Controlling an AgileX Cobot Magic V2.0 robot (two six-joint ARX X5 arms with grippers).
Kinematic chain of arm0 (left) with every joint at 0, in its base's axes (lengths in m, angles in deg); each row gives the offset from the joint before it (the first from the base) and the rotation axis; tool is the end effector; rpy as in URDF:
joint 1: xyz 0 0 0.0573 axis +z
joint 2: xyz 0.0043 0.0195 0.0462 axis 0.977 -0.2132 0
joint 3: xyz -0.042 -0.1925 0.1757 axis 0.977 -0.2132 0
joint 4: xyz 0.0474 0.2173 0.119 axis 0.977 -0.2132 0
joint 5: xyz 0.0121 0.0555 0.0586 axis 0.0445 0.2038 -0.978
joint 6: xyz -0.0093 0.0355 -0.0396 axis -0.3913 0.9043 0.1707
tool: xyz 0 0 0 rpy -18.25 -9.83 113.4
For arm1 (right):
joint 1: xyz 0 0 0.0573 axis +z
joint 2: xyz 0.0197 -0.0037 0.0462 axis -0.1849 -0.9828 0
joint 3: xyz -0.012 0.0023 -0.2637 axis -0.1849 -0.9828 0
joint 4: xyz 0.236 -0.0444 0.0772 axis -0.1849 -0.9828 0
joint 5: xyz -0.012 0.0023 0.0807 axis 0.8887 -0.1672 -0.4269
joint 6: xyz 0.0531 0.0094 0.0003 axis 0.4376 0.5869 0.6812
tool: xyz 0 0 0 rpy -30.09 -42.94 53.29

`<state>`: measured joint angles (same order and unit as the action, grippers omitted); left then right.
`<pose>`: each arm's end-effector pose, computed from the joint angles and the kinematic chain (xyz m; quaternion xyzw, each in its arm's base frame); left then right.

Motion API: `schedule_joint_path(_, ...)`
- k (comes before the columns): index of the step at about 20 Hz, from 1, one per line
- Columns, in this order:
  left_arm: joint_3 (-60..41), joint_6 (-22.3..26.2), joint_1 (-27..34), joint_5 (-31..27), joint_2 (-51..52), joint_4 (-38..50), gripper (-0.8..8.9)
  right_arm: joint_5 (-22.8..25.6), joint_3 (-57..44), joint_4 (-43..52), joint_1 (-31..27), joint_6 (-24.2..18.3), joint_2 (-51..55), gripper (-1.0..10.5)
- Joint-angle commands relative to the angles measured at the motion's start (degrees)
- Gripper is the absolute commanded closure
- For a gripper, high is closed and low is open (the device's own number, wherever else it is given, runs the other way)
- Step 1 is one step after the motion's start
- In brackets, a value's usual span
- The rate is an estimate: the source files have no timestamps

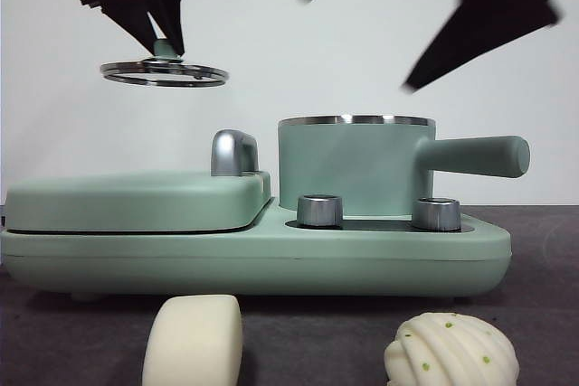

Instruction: Put the buns in a small steamer

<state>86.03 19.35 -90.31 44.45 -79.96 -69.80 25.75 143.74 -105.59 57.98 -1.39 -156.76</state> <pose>0.4155 -0.0979 0.3943 0.0748 0.4225 -0.2018 0.8804 0.1536 0.1780 0.2945 0.0286 0.5188 0.3683 0.7710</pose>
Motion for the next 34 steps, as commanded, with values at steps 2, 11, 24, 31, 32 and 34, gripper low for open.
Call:
schedule_joint_path(2,2.3,-0.2,1.3,0.5,0.2,1.1,7.58,2.6,4.6,0.3,7.4,2.7,-10.0,4.6)
schedule_joint_path(11,2.3,-0.2,4.0,0.5,0.2,1.0,7.58,6.3,7.7,3.4,15.2,2.6,-28.6,4.6)
schedule_joint_path(24,2.3,-0.2,4.4,0.5,0.2,1.0,7.58,6.9,7.7,5.8,15.2,2.1,-33.2,8.2)
schedule_joint_path(31,2.3,-0.2,4.8,0.5,0.2,1.0,7.58,4.9,20.6,-7.1,11.6,0.0,-32.9,8.2)
schedule_joint_path(32,2.3,-0.2,4.8,0.5,0.2,1.0,7.58,4.8,24.1,-10.5,10.4,-0.7,-32.9,8.2)
schedule_joint_path(34,2.3,-0.2,4.8,0.5,0.2,1.0,7.58,4.9,32.3,-17.8,7.0,-3.5,-33.0,8.2)
